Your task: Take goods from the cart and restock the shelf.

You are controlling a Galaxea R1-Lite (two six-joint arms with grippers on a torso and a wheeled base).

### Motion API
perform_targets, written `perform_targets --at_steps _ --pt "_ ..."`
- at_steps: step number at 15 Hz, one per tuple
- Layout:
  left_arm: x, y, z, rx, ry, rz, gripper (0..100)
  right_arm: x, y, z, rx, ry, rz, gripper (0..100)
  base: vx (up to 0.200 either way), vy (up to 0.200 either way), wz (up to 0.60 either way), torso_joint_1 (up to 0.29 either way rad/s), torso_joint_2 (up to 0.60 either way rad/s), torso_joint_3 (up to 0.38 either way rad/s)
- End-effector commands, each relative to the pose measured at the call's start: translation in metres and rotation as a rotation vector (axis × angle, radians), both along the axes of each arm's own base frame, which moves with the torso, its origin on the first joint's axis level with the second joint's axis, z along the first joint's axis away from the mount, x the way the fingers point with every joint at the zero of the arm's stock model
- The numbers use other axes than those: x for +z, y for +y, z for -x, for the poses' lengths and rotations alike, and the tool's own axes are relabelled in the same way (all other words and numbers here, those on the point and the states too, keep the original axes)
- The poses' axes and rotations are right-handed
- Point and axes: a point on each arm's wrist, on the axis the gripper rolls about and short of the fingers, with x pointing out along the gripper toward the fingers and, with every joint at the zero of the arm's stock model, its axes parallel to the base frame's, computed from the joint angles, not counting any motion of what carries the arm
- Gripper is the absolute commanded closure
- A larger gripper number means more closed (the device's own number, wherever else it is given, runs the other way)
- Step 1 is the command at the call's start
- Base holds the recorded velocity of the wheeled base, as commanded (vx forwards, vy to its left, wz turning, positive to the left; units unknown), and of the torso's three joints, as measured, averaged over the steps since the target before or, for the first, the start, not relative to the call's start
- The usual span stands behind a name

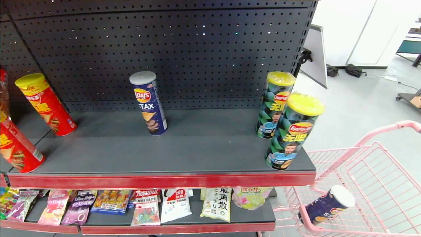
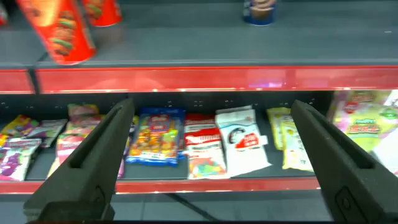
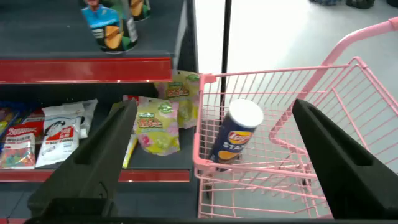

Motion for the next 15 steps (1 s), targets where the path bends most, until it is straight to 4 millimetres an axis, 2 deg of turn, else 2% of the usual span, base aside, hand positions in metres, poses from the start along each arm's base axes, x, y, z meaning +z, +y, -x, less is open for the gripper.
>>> perform_targets --at_steps 1,5,14,15 --pt "0.0 0.0 -0.0001 0.001 0.001 0.001 0 0.0 0.0 -0.0001 0.001 0.001 0.0 0 0.0 0.0 0.0 0.0 0.0 0.0" --pt "0.0 0.0 -0.0001 0.001 0.001 0.001 0 0.0 0.0 -0.0001 0.001 0.001 -0.003 0 0.0 0.0 0.0 0.0 0.0 0.0" --pt "0.0 0.0 -0.0001 0.001 0.001 0.002 0 0.0 0.0 -0.0001 0.001 0.001 -0.001 0 0.0 0.0 -0.6 -0.001 0.0 0.002" --pt "0.0 0.0 -0.0001 0.001 0.001 0.001 0 0.0 0.0 -0.0001 0.001 0.001 -0.001 0 0.0 0.0 0.0 0.0 0.0 0.0"
